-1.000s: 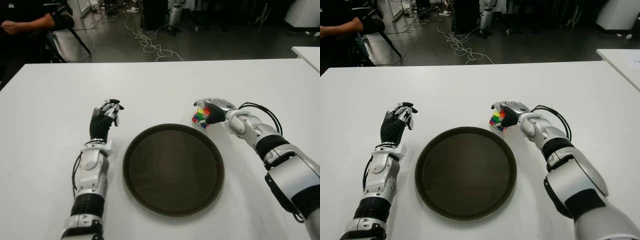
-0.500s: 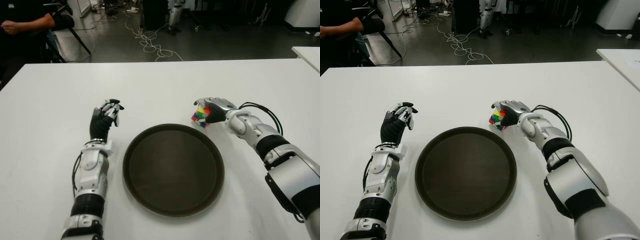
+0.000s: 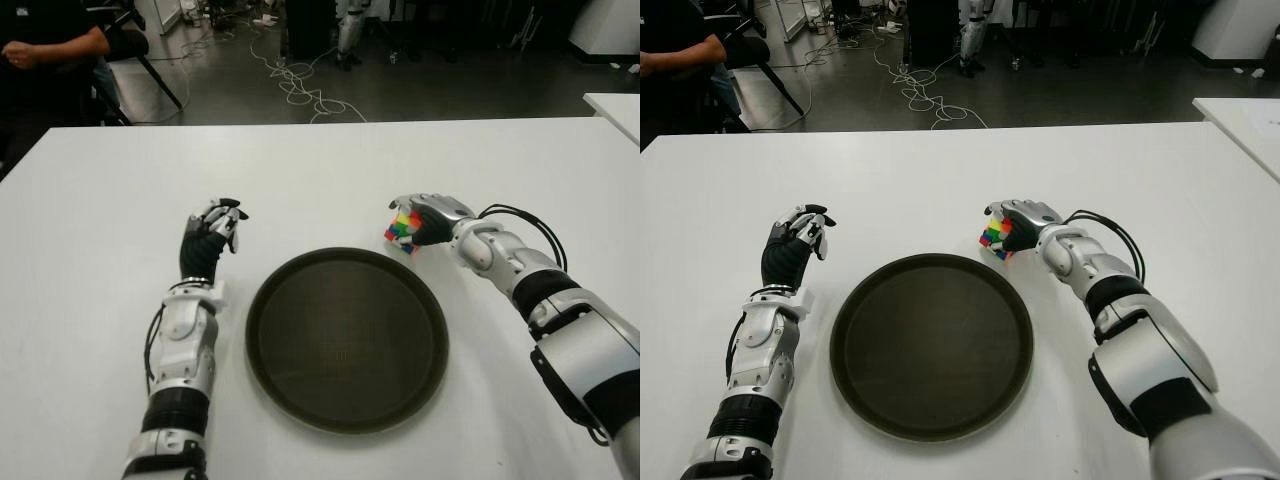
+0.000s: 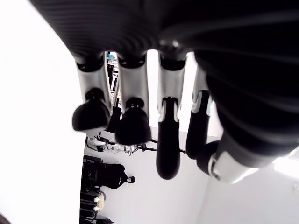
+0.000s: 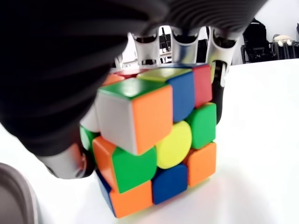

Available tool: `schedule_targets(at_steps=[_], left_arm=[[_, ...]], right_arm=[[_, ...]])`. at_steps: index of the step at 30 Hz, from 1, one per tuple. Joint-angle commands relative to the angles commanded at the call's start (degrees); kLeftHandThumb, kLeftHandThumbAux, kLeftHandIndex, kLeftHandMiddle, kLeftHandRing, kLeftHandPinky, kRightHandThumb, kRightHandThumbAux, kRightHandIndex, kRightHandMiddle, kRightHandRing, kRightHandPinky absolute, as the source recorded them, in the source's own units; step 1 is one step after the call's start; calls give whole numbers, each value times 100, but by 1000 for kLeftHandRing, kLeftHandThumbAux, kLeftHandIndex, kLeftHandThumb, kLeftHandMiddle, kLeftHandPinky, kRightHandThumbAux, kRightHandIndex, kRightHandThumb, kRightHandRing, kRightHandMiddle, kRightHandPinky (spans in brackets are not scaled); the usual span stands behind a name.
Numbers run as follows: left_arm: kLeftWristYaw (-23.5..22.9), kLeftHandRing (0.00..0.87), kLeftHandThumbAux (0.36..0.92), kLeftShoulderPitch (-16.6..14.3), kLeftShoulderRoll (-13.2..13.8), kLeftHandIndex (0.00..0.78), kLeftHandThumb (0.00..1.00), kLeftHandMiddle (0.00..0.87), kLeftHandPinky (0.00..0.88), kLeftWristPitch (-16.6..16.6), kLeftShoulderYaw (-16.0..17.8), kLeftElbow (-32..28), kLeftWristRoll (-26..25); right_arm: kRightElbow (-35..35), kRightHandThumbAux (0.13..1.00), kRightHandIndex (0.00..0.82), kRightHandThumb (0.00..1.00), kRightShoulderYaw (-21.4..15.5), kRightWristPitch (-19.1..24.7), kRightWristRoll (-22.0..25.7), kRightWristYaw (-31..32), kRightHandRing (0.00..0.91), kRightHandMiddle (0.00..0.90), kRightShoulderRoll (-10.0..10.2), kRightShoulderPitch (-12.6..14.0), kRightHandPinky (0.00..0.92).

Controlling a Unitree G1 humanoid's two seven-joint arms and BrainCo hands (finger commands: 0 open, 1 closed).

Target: Pick up the Rubik's Cube and put it in the plate

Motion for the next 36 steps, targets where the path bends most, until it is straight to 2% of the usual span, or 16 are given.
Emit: schedule_targets(at_steps=[4,12,15,19,23,29,33,36], left_arm=[[9,809,662,-1,-6,418,856,539,808,6,-3,3,5],[-35,803,662,-6,-20,417,855,535,806,-6,3,22,-36],[-54,800,663,-33,-14,416,855,534,804,-108,7,119,-19],[-54,798,663,-43,-5,417,855,533,802,-150,3,169,-2],[-63,795,663,-33,10,417,855,532,801,-108,-11,155,-2],[-59,787,663,-7,7,418,855,530,798,-21,-28,92,-16],[-20,787,662,-16,14,420,856,531,797,-11,-36,91,14],[-30,787,661,-39,37,422,856,531,799,-28,-34,141,27]], right_arm=[[-150,740,415,690,-9,-140,-20,-284,548,531,-57,41,570],[-661,740,414,692,-83,-347,-19,-887,596,550,-232,173,634],[-1076,740,414,692,-176,-408,9,-1137,655,604,-356,279,679],[-1428,739,414,693,-268,-388,14,-1357,692,638,-410,433,710],[-1740,739,415,694,-394,-346,21,-1578,695,639,-438,596,716],[-2026,738,415,696,-599,-476,75,-1908,653,588,-474,821,691],[-2278,738,416,696,-808,-843,240,-2101,652,587,-466,977,699],[-2494,737,418,696,-980,-1146,392,-2188,677,619,-432,1114,722]])
